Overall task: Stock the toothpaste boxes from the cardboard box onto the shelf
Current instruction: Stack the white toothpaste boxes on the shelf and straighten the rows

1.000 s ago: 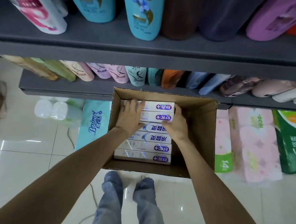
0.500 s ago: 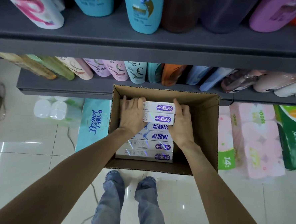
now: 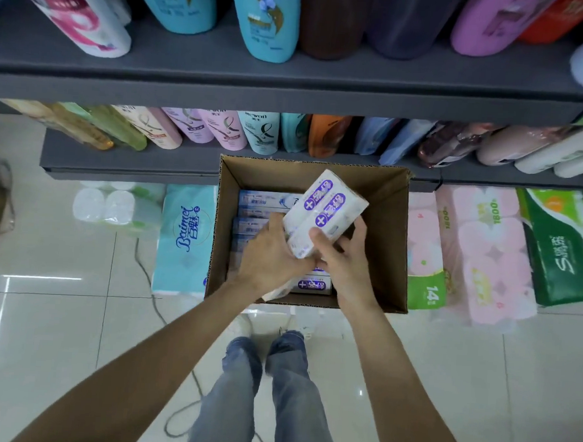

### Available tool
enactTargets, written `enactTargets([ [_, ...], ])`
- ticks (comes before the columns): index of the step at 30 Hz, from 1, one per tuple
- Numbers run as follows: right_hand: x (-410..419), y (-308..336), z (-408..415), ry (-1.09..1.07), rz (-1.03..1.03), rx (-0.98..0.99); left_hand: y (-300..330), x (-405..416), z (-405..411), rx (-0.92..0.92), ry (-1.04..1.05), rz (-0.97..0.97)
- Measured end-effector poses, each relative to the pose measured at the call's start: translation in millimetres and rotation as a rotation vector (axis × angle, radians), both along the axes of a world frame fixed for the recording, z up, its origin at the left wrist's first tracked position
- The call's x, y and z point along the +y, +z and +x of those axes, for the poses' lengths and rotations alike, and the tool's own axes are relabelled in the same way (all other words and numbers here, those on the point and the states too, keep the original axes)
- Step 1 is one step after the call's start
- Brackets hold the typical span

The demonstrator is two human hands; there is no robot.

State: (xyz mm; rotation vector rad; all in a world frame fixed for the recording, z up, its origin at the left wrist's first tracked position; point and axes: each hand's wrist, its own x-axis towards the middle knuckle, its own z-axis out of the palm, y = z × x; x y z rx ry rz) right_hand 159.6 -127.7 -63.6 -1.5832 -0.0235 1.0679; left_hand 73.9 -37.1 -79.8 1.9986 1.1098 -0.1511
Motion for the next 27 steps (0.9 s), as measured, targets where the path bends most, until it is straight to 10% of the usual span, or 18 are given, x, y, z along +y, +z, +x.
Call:
enactTargets([
  [17,-12.1,124.7,-16.3,-0.193,0.112,0.075,117.7,36.9,-43.6,-0.54,0.15,-0.823],
  [27,-38.7,235.5,-0.6,-0.172,-0.013,-0.275,224.2,45.7,-46.8,-0.615,0.244,-0.812],
])
